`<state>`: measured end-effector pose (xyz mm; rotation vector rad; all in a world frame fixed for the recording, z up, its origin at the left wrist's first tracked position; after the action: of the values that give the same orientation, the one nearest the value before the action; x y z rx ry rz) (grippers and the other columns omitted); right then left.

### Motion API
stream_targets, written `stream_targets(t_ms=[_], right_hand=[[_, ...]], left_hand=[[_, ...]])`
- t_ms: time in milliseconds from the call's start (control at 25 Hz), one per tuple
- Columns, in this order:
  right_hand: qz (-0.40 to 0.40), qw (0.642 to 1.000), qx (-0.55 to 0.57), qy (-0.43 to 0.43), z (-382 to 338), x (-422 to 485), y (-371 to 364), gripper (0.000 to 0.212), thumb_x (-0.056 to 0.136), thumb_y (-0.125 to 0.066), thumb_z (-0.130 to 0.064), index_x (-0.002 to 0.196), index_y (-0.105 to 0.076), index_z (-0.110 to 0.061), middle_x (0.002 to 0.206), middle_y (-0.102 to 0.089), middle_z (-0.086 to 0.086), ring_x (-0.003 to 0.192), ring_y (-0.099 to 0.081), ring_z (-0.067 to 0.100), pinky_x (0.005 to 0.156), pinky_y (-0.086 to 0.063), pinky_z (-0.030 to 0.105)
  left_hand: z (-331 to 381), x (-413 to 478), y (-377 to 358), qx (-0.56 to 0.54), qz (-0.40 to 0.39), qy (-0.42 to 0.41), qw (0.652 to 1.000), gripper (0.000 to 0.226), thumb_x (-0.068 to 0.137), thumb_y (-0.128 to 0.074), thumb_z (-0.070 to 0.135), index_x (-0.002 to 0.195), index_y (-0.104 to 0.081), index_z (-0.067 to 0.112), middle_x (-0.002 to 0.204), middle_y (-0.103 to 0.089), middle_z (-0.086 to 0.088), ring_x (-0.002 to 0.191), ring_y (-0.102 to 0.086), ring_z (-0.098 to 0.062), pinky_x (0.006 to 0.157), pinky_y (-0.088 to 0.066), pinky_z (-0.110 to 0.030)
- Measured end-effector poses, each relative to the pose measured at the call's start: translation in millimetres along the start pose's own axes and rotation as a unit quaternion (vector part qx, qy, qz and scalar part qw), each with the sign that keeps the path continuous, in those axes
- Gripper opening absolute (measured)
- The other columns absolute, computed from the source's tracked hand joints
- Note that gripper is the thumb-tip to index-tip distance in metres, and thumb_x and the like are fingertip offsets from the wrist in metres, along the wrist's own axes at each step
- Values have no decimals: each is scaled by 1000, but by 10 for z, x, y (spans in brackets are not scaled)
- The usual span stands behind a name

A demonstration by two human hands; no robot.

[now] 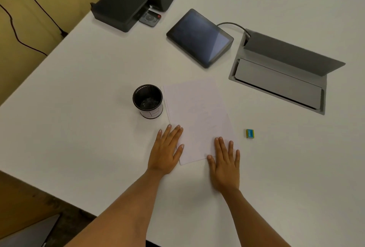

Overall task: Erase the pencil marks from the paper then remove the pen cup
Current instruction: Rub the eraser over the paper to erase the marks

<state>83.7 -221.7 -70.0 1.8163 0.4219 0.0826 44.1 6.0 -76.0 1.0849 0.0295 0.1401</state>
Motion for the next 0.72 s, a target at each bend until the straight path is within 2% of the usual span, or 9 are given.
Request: stream_targets(t_ms=[200,480,600,720], right_hand=[[22,999,25,-6,-12,-39,-10,61,102,-26,-47,158,-12,-26,164,-8,-12,152,1,18,122,-3,45],[70,994,79,-23,-9,-42,-6,58,101,-29,-41,154,-28,-17,161,-24,-4,151,-9,18,122,-12,45],[117,982,118,-86,16,-3,14,57,102,-29,-40,154,-30,-15,160,-26,-3,151,-10,17,122,-11,40],[200,930,238,-198,137,72,34,52,102,-32,-39,150,-37,-17,155,-37,-1,149,-19,15,121,-19,43]], left_hand=[[-22,9,-44,-5,-6,7,1000,62,103,-34,45,159,-26,18,166,-20,5,156,-9,-18,127,-1,-39],[-18,28,-42,21,-40,-5,999,60,104,-33,44,158,-29,18,165,-28,1,155,-16,-21,127,-3,-44],[-29,26,-53,27,-48,-5,998,60,103,-34,43,158,-30,17,164,-30,0,154,-19,-23,127,-3,-44],[-53,21,-87,36,-46,-15,998,61,103,-36,42,157,-32,15,163,-31,-1,154,-20,-24,127,-5,-45]])
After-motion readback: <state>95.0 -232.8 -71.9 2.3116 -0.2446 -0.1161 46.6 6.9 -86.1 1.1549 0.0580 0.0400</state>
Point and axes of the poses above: each hand's wrist, its own x-axis towards the middle knuckle, its own y-axis out of the back of the hand, z = x × y, the point moved 1 cm from there along x, towards the middle knuckle
